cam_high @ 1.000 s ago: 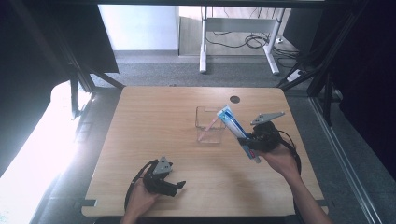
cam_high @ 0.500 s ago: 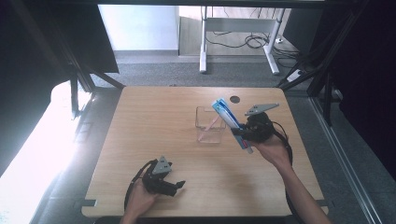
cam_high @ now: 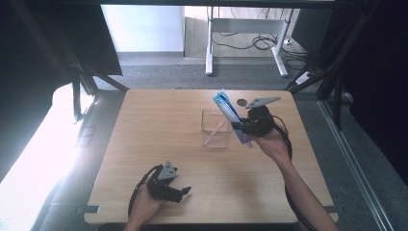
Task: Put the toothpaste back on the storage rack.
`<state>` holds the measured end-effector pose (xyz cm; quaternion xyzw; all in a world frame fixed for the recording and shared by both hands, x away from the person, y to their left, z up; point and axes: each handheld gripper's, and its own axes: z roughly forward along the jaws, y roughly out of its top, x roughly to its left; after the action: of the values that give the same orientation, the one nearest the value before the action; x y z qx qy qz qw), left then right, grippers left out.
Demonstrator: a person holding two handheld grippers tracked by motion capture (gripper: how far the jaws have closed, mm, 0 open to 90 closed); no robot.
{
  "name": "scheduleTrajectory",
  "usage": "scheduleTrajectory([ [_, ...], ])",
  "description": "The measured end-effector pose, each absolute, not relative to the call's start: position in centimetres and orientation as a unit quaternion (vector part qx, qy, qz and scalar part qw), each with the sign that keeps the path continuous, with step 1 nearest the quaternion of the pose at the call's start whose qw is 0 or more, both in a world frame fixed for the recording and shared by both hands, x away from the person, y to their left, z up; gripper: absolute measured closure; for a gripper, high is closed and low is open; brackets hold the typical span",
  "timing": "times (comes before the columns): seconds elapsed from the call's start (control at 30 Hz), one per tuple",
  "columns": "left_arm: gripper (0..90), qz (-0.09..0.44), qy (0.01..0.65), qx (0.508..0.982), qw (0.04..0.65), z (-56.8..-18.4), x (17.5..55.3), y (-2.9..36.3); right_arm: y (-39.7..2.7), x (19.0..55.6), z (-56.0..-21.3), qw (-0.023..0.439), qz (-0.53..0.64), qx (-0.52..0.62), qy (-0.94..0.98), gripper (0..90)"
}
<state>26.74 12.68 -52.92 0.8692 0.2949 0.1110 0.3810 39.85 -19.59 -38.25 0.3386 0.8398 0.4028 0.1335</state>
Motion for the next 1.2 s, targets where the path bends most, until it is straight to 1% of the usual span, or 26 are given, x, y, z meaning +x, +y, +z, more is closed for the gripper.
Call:
scheduleTrajectory([
  [0.17,13.5,0.113,0.292,0.87,0.38,-52.9,26.7,12.7,-18.9,40.5,-37.9,0.14,0.409,0.339,0.835,72.9],
  [0.6,13.5,0.112,0.291,0.871,0.38,-52.9,26.8,12.7,-17.4,42.2,-37.2,0.138,0.427,0.347,0.824,72.9],
  [0.73,13.5,0.111,0.291,0.871,0.381,-52.9,26.8,12.7,-16.9,42.7,-37.0,0.145,0.427,0.347,0.822,72.9],
  [1.2,13.5,0.108,0.292,0.869,0.385,-52.9,26.8,12.8,-15.0,44.6,-37.6,0.153,0.441,0.343,0.815,72.9],
])
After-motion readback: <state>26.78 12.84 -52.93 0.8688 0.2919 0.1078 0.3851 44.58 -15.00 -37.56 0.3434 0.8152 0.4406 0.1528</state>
